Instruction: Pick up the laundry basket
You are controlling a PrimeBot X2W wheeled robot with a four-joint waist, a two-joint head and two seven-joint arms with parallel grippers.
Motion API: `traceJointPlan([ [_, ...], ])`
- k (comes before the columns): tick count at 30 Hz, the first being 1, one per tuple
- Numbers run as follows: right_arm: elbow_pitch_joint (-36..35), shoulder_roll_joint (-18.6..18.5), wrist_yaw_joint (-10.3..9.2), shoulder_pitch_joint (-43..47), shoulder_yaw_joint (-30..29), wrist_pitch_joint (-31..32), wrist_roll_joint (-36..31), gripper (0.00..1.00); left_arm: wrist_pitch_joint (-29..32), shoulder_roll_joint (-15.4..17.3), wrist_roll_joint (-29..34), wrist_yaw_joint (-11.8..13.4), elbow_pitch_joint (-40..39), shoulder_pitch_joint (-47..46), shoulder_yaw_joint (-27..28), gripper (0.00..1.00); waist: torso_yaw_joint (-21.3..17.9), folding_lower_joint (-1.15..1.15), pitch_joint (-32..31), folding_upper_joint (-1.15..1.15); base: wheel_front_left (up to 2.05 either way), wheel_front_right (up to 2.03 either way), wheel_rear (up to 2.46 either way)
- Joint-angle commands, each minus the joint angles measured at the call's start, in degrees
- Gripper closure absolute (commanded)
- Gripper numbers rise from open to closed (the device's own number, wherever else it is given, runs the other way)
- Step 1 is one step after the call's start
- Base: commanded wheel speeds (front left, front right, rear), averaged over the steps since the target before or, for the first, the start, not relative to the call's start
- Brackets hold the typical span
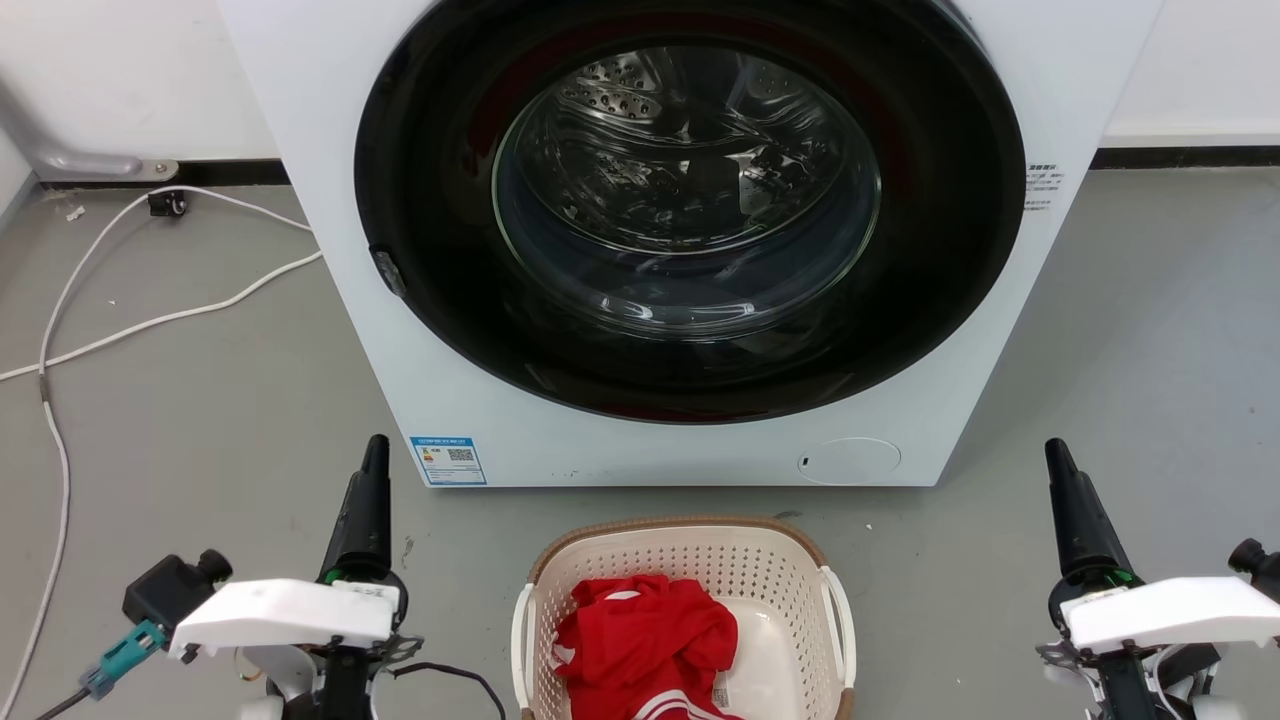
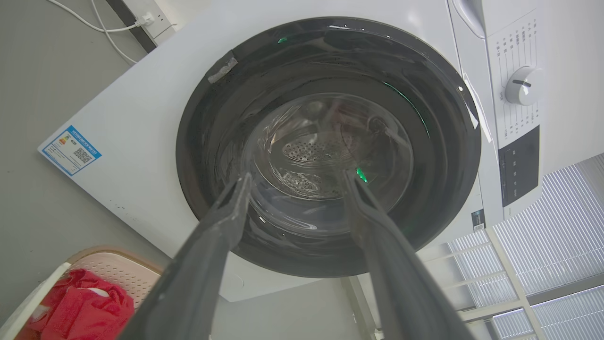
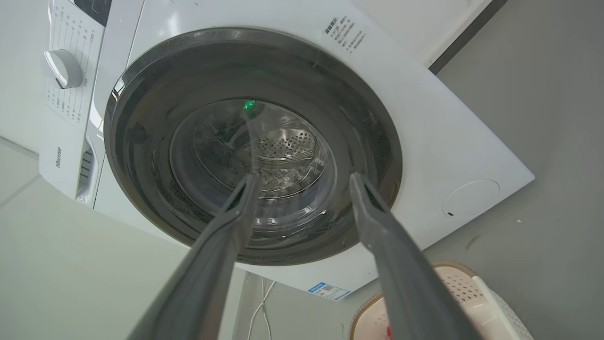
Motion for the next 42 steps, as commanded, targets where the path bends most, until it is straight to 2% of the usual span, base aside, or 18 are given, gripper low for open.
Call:
traceJointPlan([
  [1, -1.2, -0.1, 0.01, -0.5, 0.2, -0.6, -2.3, 0.00, -0.5, 0.2, 1.9, 0.2, -1.1, -1.8, -0.4, 0.00, 0.0, 0.00, 0.0, 0.00, 0.00, 0.00, 0.00],
  [11, -1.9, -0.1, 0.01, 0.1, 1.5, -2.5, -15.4, 0.00, -2.4, 0.2, 13.7, 1.8, -2.1, -2.2, -2.3, 0.00, 0.1, 0.00, 0.1, 0.00, 0.00, 0.00, 0.00],
  [24, -1.8, 0.0, 0.01, 0.5, 2.0, -4.7, -27.4, 0.00, -4.6, 0.2, 27.9, 3.6, -0.3, -2.7, -4.4, 0.00, 0.2, 0.00, 0.1, 0.00, 0.00, 0.00, 0.00],
  [42, 1.0, 0.1, 0.01, 0.6, 2.3, -7.4, -39.9, 0.00, -7.3, 0.2, 41.0, 4.6, 2.2, -3.2, -5.8, 0.00, 0.5, 0.00, 0.2, 0.00, 0.00, 0.00, 0.00],
])
